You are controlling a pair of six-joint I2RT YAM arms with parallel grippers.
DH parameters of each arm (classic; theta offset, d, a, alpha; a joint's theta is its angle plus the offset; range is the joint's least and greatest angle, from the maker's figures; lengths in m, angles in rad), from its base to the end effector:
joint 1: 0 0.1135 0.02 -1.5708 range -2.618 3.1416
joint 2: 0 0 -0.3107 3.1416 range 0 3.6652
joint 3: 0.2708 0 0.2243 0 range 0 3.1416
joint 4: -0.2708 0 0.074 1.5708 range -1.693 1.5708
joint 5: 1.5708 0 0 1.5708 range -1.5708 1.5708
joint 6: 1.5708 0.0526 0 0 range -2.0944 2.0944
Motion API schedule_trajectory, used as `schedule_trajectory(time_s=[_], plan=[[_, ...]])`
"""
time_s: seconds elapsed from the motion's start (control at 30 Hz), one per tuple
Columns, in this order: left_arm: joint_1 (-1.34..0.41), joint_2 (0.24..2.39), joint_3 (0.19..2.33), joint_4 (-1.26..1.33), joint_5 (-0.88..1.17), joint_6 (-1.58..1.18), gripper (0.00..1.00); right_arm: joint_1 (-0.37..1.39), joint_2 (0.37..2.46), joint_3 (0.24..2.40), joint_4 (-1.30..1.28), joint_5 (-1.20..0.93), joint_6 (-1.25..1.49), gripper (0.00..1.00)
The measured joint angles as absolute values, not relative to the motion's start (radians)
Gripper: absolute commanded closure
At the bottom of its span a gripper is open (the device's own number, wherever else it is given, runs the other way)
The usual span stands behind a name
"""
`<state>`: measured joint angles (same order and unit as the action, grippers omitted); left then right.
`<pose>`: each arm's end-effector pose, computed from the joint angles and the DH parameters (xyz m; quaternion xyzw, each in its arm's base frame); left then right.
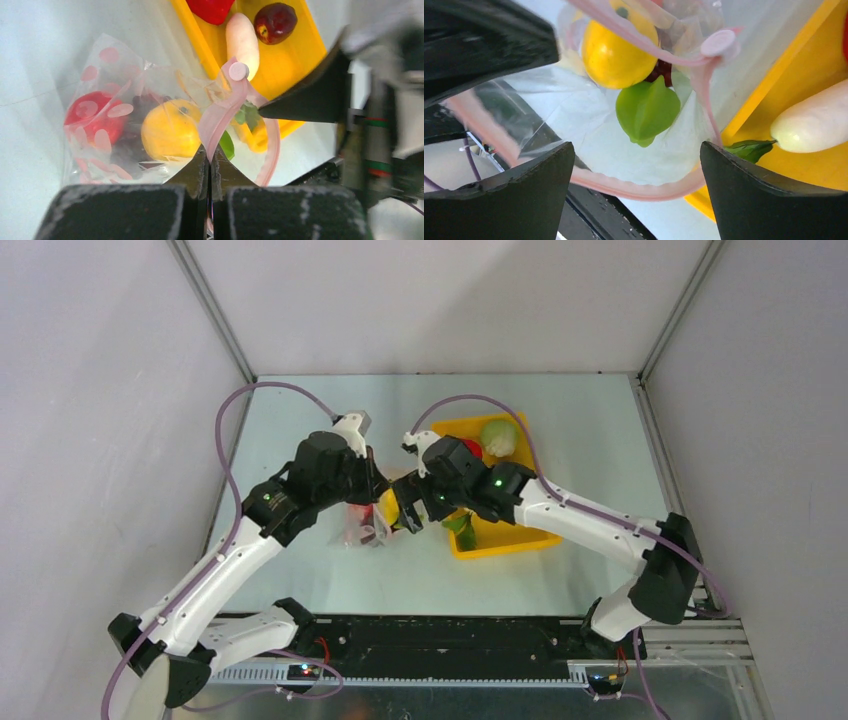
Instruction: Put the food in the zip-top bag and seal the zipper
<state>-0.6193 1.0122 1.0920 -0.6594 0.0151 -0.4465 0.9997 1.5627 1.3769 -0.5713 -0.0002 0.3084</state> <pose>0.1395 -0.1004 0.3847 0.0795 0.8761 -0.2473 0.4062 0.1800 0.2802 0.3563 -0.3112 0.8640 0.2408 0.3140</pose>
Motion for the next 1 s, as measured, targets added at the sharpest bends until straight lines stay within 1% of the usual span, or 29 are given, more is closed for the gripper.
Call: schedule_trajectory(time_s=[0.17, 0.3, 0.4, 0.5, 0.63, 0.73, 1.0], plan=[[-0.619, 1.002, 1.092, -0.660, -0.045, -0.455, 0.99, 0.999, 1.458, 1.369, -0.535, 0.027, 0.283, 0.01], [-0.618, 0.994, 1.092, -0.662, -0.086, -0.464, 1.00, 0.985, 1.328, 1.310, -0.464, 0.094, 0.301, 0.00], [-0.611, 0.987, 1.092, -0.676, -0.143, -0.479, 0.99, 0.932, 1.227, 1.218, -0.420, 0.165, 0.369, 0.01], [-0.594, 0.975, 1.092, -0.708, -0.242, -0.514, 0.98, 0.837, 1.180, 1.124, -0.404, 0.209, 0.484, 0.01], [-0.531, 0.966, 1.097, -0.770, -0.351, -0.567, 1.00, 0.725, 1.216, 1.036, -0.423, 0.237, 0.613, 0.01], [-0.501, 0.966, 1.097, -0.772, -0.350, -0.577, 1.00, 0.702, 1.283, 1.021, -0.445, 0.254, 0.675, 0.00], [-0.501, 0.968, 1.092, -0.706, -0.144, -0.550, 0.98, 0.696, 1.450, 1.020, -0.419, 0.290, 0.791, 0.01]])
